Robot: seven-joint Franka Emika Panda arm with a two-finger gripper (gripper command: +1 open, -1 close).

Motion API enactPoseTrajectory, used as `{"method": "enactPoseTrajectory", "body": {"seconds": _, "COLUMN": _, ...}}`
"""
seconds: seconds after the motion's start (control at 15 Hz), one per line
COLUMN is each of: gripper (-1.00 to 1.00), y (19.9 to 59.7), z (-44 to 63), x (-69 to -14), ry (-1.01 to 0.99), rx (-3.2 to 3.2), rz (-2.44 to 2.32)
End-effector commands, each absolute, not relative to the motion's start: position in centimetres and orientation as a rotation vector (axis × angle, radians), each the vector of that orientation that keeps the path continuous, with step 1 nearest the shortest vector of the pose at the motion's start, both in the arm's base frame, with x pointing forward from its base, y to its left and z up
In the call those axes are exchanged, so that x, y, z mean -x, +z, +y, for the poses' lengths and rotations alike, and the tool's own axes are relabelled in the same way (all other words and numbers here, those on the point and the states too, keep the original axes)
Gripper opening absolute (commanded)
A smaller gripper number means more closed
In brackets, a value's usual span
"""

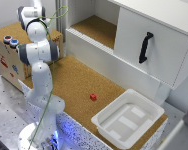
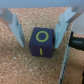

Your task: Place the purple block on the table

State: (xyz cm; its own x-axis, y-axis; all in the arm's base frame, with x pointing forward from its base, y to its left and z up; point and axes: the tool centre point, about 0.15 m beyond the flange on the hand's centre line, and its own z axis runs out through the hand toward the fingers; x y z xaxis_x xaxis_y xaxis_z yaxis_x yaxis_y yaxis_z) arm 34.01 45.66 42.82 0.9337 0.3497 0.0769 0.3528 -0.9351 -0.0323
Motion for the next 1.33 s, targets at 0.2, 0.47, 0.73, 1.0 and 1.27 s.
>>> {"method": "enactPoseTrajectory", "body": {"seconds": 0.2, "gripper": -1.00, "y": 44.6, "z": 43.9, "x": -33.9, "ry": -0.186, "rx": 3.168, "rz": -0.449}}
{"method": "enactPoseTrajectory", "body": {"seconds": 0.47, "gripper": -1.00, "y": 47.3, "z": 39.9, "x": -34.2, "ry": -0.274, "rx": 3.196, "rz": -0.379}}
{"method": "enactPoseTrajectory", "body": {"seconds": 0.73, "gripper": -1.00, "y": 47.4, "z": 34.1, "x": -33.7, "ry": -0.336, "rx": 3.187, "rz": -0.398}}
{"method": "enactPoseTrajectory", "body": {"seconds": 1.0, "gripper": -1.00, "y": 45.0, "z": 26.6, "x": -31.8, "ry": -0.378, "rx": 3.144, "rz": -0.546}}
{"method": "enactPoseTrajectory", "body": {"seconds": 1.27, "gripper": -1.00, "y": 44.1, "z": 18.3, "x": -31.3, "ry": -0.387, "rx": 3.081, "rz": -0.677}}
